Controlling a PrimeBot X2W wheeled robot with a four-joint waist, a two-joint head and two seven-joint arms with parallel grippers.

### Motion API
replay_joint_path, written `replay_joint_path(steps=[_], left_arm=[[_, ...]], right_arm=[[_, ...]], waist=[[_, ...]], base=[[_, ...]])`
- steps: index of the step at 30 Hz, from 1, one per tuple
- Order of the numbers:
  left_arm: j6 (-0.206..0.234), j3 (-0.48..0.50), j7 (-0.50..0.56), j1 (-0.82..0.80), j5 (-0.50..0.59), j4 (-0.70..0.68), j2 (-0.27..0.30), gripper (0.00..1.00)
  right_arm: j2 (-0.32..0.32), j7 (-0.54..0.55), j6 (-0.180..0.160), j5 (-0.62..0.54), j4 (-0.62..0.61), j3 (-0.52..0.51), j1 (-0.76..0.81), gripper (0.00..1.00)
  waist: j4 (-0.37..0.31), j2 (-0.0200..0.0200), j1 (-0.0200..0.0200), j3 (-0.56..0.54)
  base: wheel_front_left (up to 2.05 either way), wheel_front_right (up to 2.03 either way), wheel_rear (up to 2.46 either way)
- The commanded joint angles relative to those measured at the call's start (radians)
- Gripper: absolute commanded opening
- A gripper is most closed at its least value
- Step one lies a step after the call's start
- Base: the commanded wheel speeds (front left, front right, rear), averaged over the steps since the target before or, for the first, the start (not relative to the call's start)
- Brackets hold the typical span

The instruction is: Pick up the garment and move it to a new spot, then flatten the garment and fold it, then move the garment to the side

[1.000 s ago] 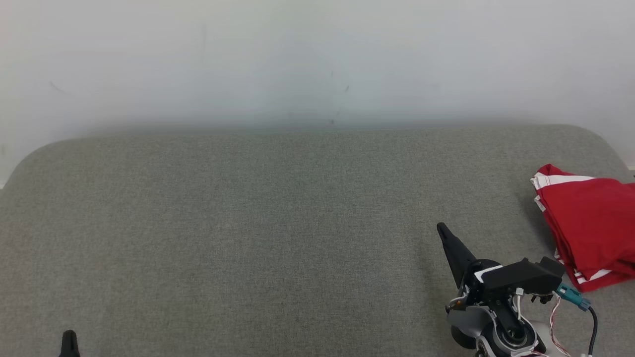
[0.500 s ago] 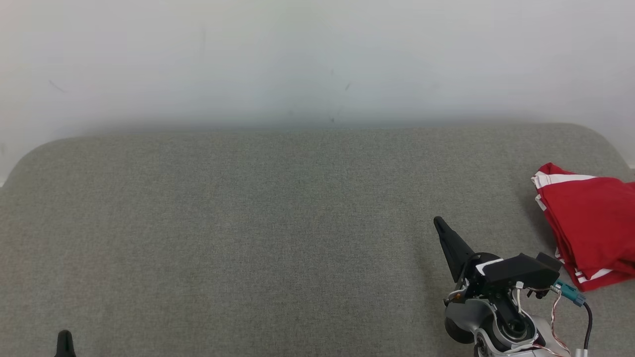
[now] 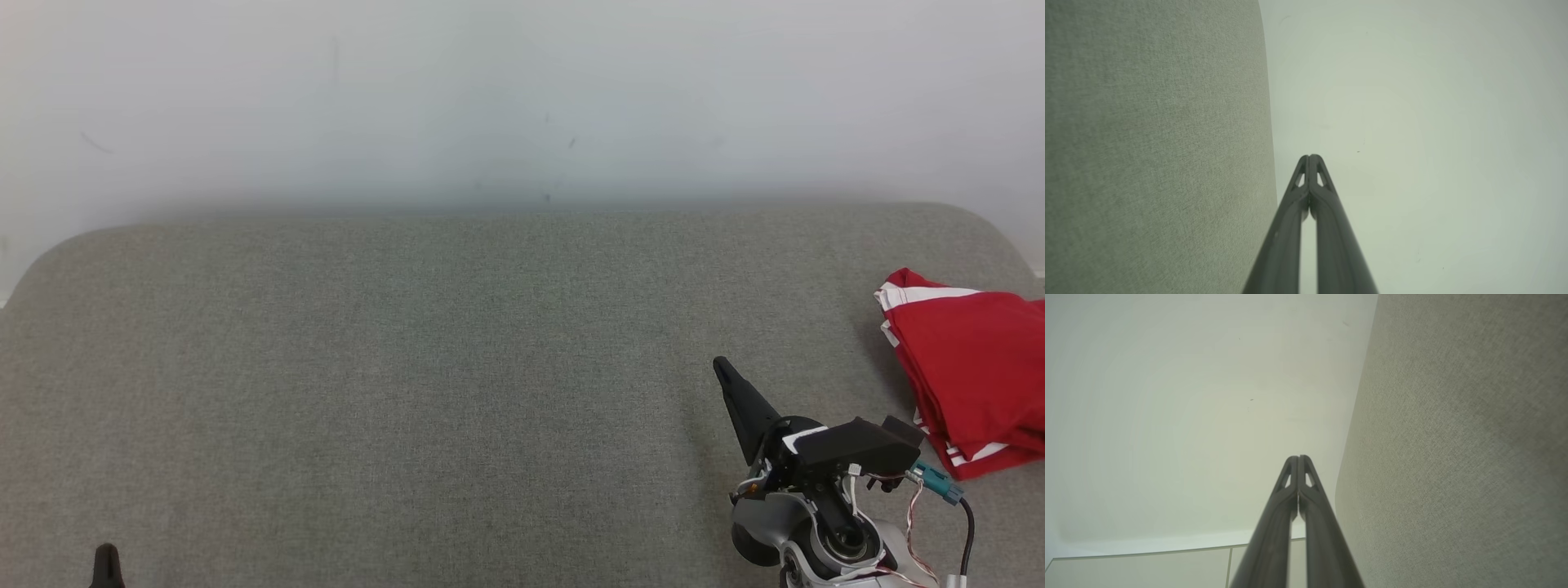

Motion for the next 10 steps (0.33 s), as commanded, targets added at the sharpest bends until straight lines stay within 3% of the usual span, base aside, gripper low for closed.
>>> replay_joint_path(steps=[1,10], left_arm=[[-0.003,0.003,0.004,0.009,-0.003,-0.004,-0.002,0.00],[-0.003,0.003,0.004,0.009,-0.003,-0.004,-0.002,0.00]], right_arm=[[0.002,0.002,-0.002,0.007,0.001,0.001,-0.005,0.00],[0.002,0.002,-0.002,0.007,0.001,0.002,-0.005,0.00]], waist=[[0.000,0.0000,0.0000,0.000],[0.000,0.0000,0.0000,0.000]], base=[[0.00,0.00,0.00],[0.00,0.00,0.00]])
